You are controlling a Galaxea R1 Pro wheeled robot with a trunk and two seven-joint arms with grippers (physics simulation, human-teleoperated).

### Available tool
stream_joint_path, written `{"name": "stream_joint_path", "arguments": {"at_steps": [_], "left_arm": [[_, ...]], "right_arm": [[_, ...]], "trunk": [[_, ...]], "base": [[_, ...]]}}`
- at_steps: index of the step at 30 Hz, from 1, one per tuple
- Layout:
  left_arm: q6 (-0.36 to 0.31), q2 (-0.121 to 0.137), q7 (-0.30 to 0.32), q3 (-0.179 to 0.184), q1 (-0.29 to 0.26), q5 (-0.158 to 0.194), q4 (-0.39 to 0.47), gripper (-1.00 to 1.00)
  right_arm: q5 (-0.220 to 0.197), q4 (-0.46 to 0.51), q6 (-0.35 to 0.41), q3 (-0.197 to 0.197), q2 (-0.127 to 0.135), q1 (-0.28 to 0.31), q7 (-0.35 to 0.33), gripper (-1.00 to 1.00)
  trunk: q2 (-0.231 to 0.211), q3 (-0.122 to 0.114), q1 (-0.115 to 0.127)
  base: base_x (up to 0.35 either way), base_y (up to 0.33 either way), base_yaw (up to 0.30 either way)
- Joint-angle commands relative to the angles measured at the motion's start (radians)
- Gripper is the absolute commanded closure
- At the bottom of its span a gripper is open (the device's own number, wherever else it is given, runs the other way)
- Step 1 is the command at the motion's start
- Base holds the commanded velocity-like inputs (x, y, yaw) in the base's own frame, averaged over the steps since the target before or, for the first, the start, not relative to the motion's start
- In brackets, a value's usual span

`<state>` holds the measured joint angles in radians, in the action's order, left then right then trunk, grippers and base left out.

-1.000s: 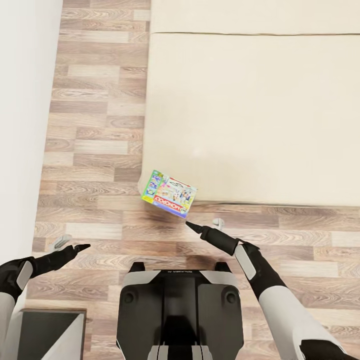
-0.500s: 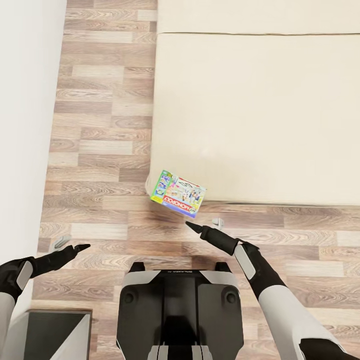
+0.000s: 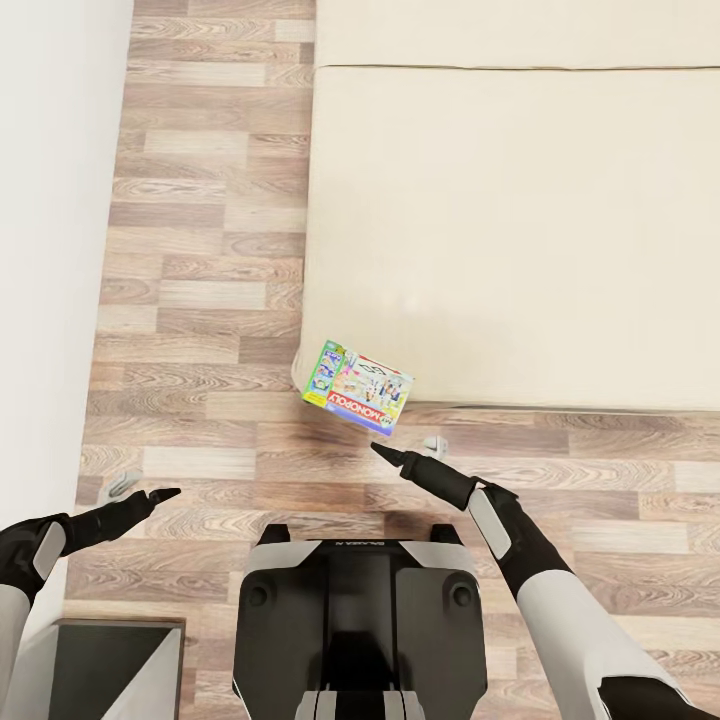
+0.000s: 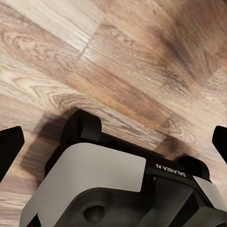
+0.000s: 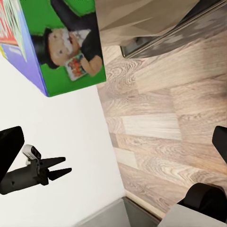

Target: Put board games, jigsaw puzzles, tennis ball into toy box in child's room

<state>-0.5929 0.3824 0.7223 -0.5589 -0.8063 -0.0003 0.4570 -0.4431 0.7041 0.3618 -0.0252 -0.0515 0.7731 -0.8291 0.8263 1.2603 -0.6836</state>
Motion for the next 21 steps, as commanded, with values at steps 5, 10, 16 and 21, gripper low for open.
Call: {"name": "stream_joint_path", "arguments": {"at_steps": [5,10,16,21], "left_arm": [[-0.008,0.000,0.003,-0.006,-0.001,-0.001,0.000,-1.00],[-0.008,0.000,0.003,-0.006,-0.001,-0.001,0.000,-1.00],[-0.008,0.000,0.003,-0.006,-0.001,0.000,0.000,-1.00],[-0.008,0.000,0.003,-0.006,-0.001,0.000,0.000,-1.00]], "right_arm": [[-0.007,0.001,0.009,-0.003,-0.001,0.000,-0.007,-1.00],[-0.008,0.005,0.009,-0.002,0.000,0.000,-0.011,-1.00],[-0.008,0.008,0.009,-0.002,-0.001,0.001,-0.012,-1.00],[-0.008,0.009,0.008,-0.002,-0.001,0.005,-0.013,-1.00]], "trunk": [[0.001,0.000,0.000],[0.001,0.000,0.000],[0.001,0.000,0.000],[0.001,0.000,0.000]], "base": [[0.000,0.001,0.000],[0.000,0.000,0.000],[0.000,0.000,0.000],[0.000,0.000,0.000]]}}
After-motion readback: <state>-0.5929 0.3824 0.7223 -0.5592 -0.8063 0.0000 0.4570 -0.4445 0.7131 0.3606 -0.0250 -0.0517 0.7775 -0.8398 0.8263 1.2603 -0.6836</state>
